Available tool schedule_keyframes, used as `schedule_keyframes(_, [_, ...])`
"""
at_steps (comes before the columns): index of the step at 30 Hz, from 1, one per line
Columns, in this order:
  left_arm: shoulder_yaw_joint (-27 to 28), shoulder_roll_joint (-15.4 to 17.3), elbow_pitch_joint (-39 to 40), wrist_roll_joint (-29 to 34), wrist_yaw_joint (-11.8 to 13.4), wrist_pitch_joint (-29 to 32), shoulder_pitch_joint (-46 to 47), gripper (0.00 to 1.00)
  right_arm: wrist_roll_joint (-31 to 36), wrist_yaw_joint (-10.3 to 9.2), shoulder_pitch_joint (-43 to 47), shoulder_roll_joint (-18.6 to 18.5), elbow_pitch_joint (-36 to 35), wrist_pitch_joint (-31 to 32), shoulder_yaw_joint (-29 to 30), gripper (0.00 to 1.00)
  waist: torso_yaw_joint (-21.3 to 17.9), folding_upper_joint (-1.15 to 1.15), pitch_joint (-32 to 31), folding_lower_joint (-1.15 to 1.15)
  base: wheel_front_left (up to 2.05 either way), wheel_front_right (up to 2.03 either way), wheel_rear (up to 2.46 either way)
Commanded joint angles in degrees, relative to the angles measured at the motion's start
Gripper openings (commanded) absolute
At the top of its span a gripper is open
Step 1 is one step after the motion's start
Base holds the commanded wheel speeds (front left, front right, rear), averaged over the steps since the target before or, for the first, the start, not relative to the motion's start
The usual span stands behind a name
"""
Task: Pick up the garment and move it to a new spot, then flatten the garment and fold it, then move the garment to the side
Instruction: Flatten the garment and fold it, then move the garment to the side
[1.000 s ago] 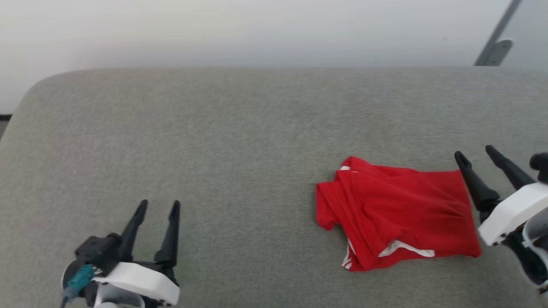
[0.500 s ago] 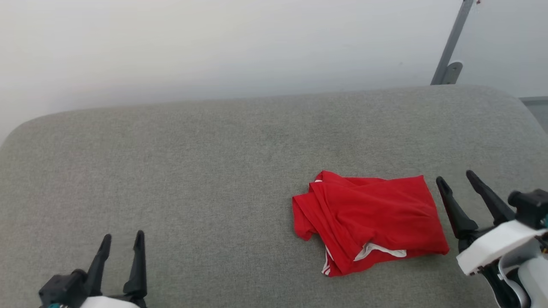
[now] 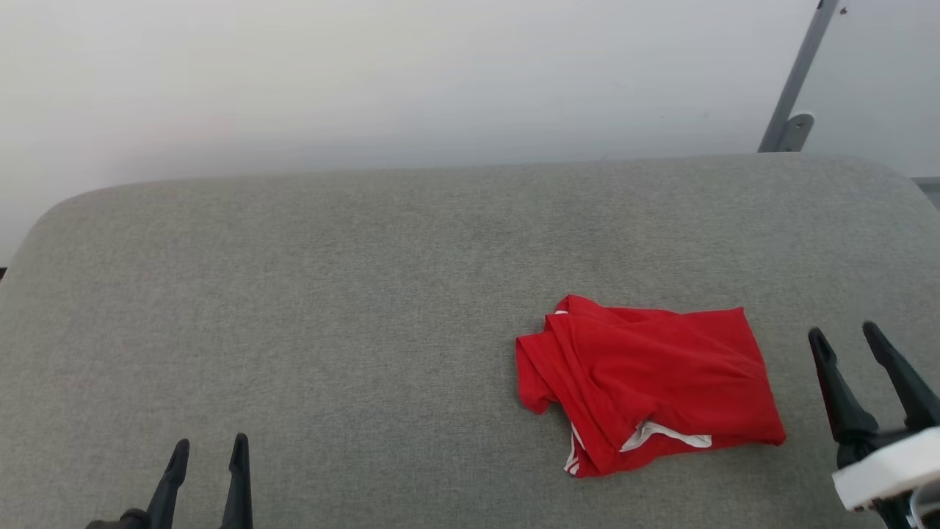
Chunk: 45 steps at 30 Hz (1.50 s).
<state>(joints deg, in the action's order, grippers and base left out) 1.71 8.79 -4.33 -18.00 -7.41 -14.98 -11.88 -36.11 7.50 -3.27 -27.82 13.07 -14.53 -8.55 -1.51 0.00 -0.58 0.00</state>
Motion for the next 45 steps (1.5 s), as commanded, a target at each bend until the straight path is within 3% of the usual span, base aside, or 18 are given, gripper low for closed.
schedule_keyframes(1, [0.2, -0.3, 0.7, 0.4, -0.1, -0.3, -0.8, 1.0, 0.6, -0.04, 1.3, 0.5, -1.0, 0.3, 0.9, 1.0, 0.3, 0.0, 0.1, 0.0, 0.0, 0.0, 0.0])
schedule_keyframes(16, [0.3, -1.2, 4.7, 0.9, -0.1, -0.3, -2.6, 1.0, 3.7, -0.04, 8.4, 5.4, -9.6, 5.5, 9.1, 1.0, 1.0, 0.0, 0.9, 0.0, 0.0, 0.0, 0.0])
schedule_keyframes(28, [-0.8, -1.1, 5.1, 1.4, -0.1, -0.3, 0.3, 1.0, 4.0, -0.04, 6.9, 5.1, -11.3, 10.6, 9.4, 1.0, 2.0, 0.0, 3.8, 0.0, 0.0, 0.0, 0.0])
schedule_keyframes(34, [-3.0, -1.8, 4.4, 1.7, -0.1, -0.3, 4.0, 1.0, 3.7, -0.04, 3.5, 0.6, -10.8, 20.0, 7.7, 1.0, 3.2, 0.0, 8.0, 0.0, 0.0, 0.0, 0.0])
schedule_keyframes(41, [-5.3, -1.5, 3.3, 1.9, -0.1, -0.3, 9.6, 1.0, 1.9, -0.04, -3.4, -6.5, -8.8, 37.9, 5.0, 1.0, 4.1, 0.0, 13.9, 0.0, 0.0, 0.0, 0.0])
schedule_keyframes(45, [-6.4, -2.0, 3.1, 1.6, -0.1, -0.3, 12.3, 1.0, -0.4, -0.04, -6.1, -8.1, -7.9, 46.8, 5.5, 1.0, 5.1, 0.0, 16.4, 0.0, 0.0, 0.0, 0.0])
